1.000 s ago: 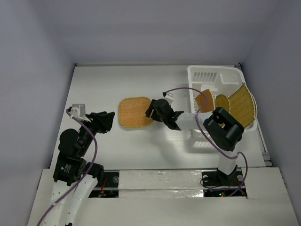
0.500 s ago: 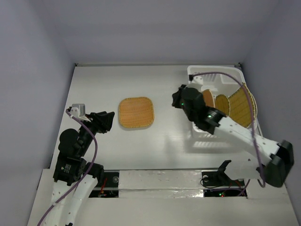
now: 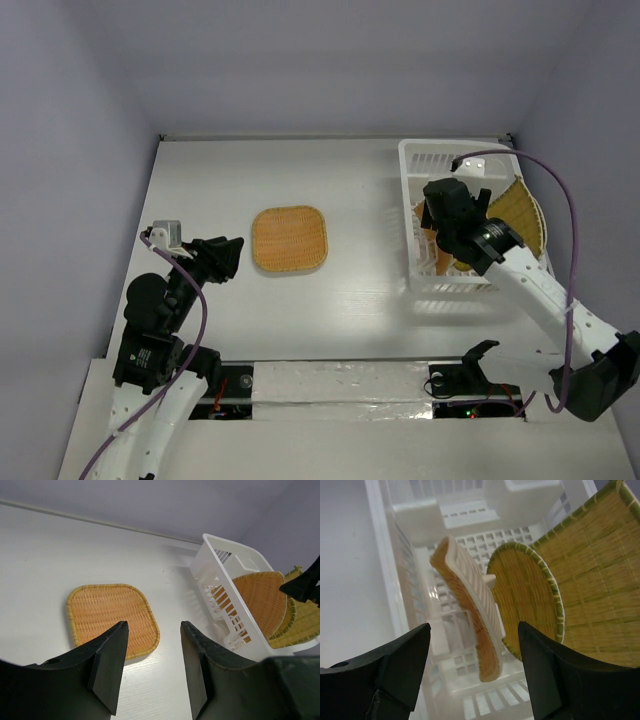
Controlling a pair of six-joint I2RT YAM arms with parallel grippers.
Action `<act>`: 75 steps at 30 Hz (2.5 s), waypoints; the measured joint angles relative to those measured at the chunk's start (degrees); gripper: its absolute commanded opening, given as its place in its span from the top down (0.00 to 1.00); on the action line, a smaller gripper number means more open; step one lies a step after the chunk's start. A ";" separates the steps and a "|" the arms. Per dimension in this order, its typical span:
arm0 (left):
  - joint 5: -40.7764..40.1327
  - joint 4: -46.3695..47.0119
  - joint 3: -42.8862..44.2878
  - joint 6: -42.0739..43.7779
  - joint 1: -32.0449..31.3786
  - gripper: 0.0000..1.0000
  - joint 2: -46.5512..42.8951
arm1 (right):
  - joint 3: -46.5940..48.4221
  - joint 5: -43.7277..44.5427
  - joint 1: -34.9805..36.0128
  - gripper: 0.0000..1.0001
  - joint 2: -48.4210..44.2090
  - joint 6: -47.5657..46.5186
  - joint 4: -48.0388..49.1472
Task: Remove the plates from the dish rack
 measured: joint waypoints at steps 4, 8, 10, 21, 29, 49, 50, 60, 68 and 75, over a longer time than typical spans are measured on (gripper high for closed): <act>0.00 0.00 0.00 0.00 0.00 0.57 0.00 | 0.22 -0.24 -1.92 0.32 3.93 -2.14 -2.56; 0.00 0.00 0.00 0.00 0.00 0.57 -0.02 | 1.46 0.13 -4.79 0.44 7.63 -4.28 -3.39; 0.00 0.00 0.00 0.00 0.00 0.57 -0.02 | 2.45 0.15 -5.46 0.52 10.10 -5.11 -3.37; 0.02 0.02 0.00 0.00 0.00 0.57 -0.42 | 3.30 0.22 -5.53 0.81 13.57 -8.81 -4.26; 0.24 0.02 0.00 0.00 0.00 0.57 -0.42 | 3.43 -0.15 -5.51 1.00 12.63 -13.29 -6.19; 0.39 0.02 0.00 -0.07 0.00 0.57 -0.39 | 17.97 6.58 -3.30 1.00 4.46 -13.49 -11.37; 0.39 0.02 0.00 -0.11 0.00 0.57 -0.39 | 18.53 6.99 -2.56 1.00 3.69 -12.98 -11.50; 0.42 0.02 0.00 -0.15 0.50 0.57 -0.39 | 9.79 -9.38 6.43 1.00 -2.84 -3.82 6.73; 0.39 0.02 0.00 -0.17 0.50 0.57 -0.28 | 0.68 -29.55 9.62 1.00 15.93 12.35 33.68; 0.42 0.02 0.00 -0.17 0.81 0.57 -0.28 | -2.75 -35.01 10.71 1.00 27.12 24.35 44.76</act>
